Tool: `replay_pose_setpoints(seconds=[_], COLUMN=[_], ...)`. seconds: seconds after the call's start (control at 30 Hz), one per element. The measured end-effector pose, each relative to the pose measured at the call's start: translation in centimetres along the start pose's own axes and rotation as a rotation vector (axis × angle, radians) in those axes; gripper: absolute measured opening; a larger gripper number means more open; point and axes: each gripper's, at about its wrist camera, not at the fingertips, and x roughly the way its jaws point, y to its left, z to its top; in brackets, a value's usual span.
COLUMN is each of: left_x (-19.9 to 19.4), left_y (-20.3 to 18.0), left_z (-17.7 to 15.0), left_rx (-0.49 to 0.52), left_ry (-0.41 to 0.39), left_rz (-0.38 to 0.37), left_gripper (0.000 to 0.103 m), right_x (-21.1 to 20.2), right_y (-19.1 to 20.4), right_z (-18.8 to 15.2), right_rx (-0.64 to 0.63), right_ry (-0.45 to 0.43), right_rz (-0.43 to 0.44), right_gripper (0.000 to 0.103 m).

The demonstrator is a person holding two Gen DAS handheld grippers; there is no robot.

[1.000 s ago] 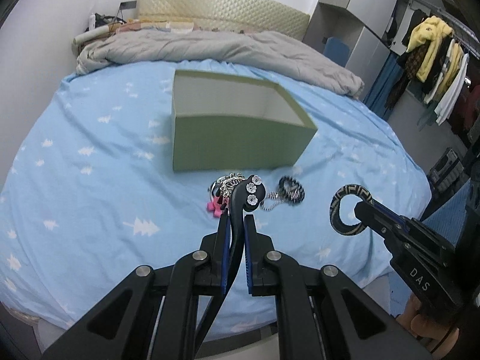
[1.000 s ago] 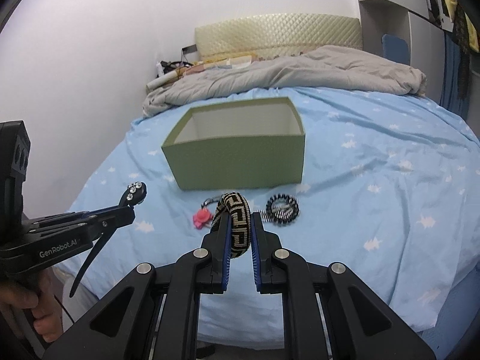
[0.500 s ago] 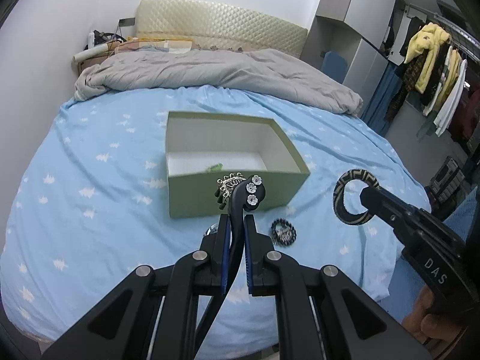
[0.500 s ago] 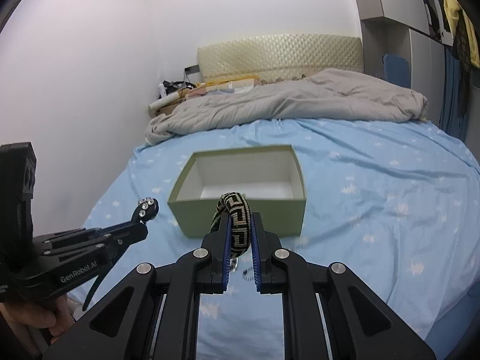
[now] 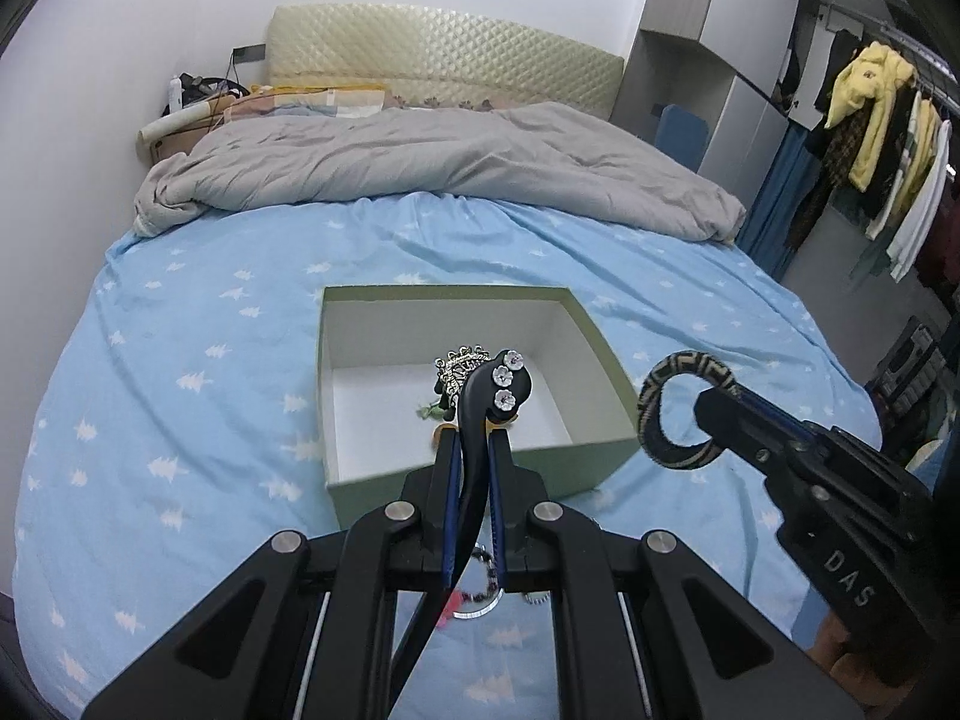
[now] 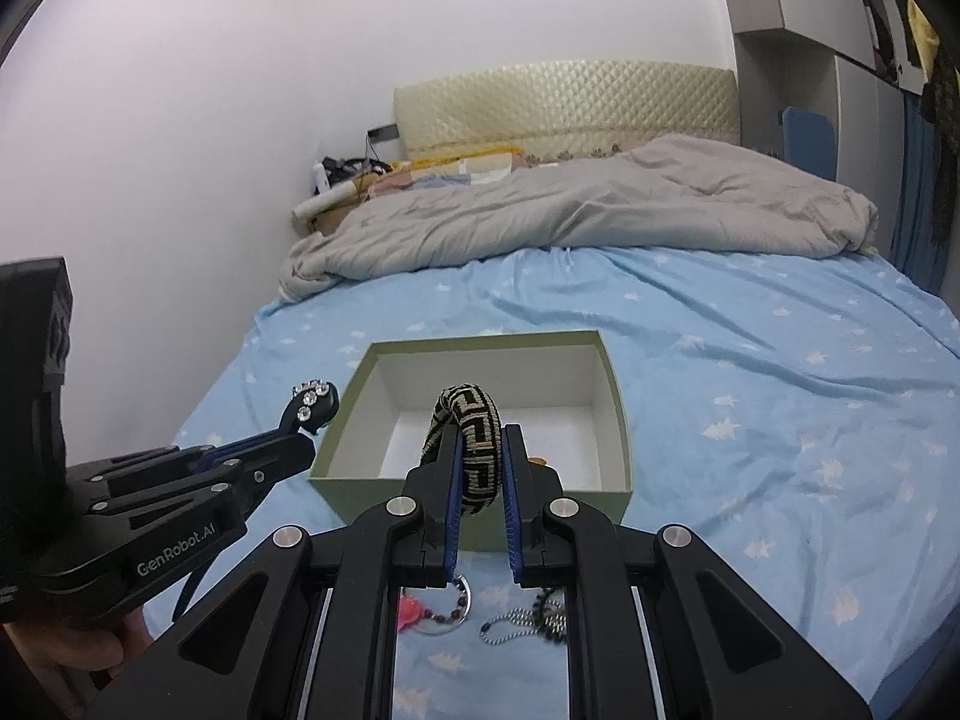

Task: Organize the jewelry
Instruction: 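Carry the bangle and keychain over the green box and open both tools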

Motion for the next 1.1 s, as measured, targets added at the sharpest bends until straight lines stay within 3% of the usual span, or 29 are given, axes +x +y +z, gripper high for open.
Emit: replay_pose_setpoints(seconds=[0.33,0.7,0.97,1.03,1.1], left_x=[6.7,13.9,13.9,13.1,12.0], left_y=[2.1,4.9,4.7,4.3,4.0], left_z=[2.9,3.5,3.6,4.0,4.4], left_rx=[-0.023,-0.05,-0.011,0.009,0.015], left_ry=[0.063,0.163,0.163,0.148,0.131], left_rz=[0.021,0.005,0.031,0.048,0.049], left_gripper=[0.007,0.008,0.01,0.01,0.01], right_x=[6.0,13.1,13.3,12.6,11.5], right_y=[-2.5,-3.5,-4.3,-4.2,-3.8], right_z=[1.6,0.3,0.0,0.3,0.8], right_rx=[0.033,0.04,0.09,0.093,0.084], right_ry=[0.062,0.179,0.179,0.164,0.136], right_rz=[-0.019,-0.026,-0.012,-0.009,-0.001], right_gripper=[0.01,0.012,0.015,0.028,0.028])
